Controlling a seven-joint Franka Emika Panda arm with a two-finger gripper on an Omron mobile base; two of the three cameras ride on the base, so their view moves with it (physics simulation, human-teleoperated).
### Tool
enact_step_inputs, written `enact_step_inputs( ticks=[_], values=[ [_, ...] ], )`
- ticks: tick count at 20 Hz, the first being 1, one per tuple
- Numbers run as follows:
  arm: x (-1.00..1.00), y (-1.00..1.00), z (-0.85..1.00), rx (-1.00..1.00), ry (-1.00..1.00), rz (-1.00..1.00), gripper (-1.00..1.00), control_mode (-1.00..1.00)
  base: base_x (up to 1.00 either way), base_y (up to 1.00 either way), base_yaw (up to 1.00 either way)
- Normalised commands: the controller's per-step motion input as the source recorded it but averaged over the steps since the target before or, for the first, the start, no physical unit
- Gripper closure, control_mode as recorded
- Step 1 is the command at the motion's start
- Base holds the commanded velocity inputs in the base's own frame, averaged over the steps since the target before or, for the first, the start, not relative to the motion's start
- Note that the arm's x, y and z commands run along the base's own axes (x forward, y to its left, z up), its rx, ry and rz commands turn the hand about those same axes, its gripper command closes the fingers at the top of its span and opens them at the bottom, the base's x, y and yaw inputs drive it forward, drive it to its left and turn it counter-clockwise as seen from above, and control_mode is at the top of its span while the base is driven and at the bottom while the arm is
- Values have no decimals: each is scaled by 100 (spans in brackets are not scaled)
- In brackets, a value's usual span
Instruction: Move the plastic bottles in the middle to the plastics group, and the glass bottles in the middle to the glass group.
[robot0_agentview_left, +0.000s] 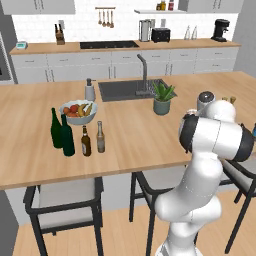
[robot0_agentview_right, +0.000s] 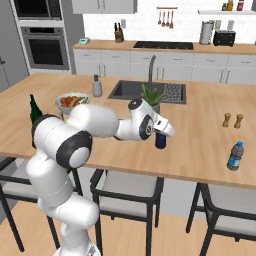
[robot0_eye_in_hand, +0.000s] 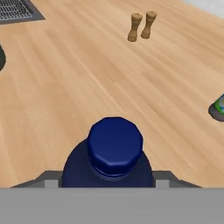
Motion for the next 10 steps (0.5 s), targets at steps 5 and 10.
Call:
enact_step_inputs(
  ticks=[5, 10],
  values=[
    [-45, -41, 5, -2, 0, -26, 100, -100, 0, 0, 0],
    [-18, -51, 0, -2, -1, -18, 100, -100, 0, 0, 0]
  ],
)
